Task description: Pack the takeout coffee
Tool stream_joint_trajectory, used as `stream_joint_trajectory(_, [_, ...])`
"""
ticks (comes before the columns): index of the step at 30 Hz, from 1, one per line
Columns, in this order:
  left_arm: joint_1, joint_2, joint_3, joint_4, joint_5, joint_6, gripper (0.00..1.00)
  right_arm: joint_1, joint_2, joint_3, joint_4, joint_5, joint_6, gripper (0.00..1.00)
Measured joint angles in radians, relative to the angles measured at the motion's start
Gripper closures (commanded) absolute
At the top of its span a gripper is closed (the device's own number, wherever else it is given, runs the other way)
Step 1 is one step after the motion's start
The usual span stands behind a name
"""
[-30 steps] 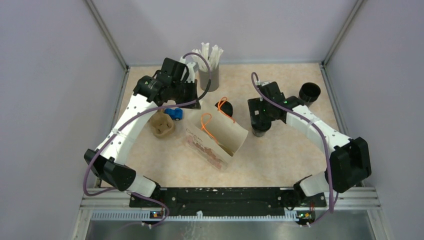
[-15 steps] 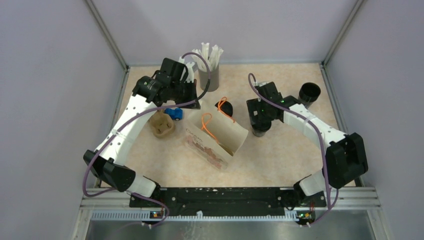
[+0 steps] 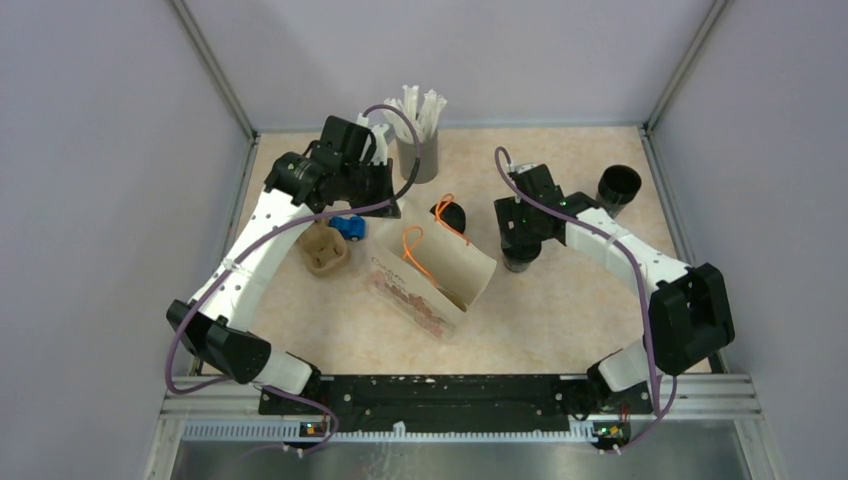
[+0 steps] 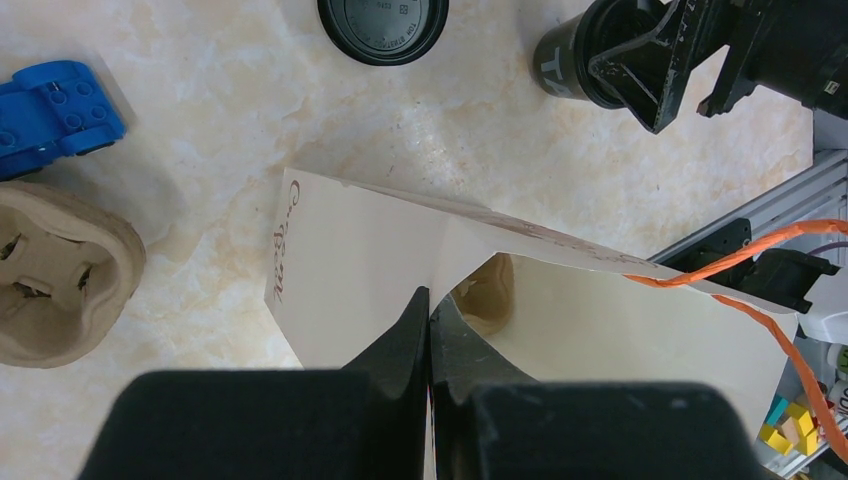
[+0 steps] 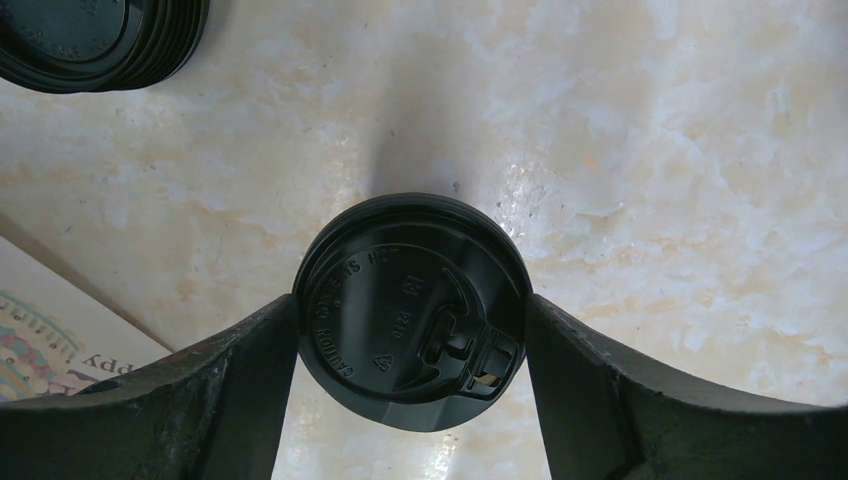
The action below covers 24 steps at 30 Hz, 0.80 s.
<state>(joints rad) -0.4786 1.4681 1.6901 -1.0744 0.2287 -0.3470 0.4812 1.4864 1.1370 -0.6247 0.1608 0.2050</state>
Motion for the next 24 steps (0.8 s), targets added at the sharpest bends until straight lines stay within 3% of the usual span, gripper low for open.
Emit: stream_joint_trajectory(24, [0.0, -0.018, -0.017, 0.001, -0.002, -0.018, 0.98, 0.0, 0.0, -0.004, -0.011, 0.002, 0.0, 0.17])
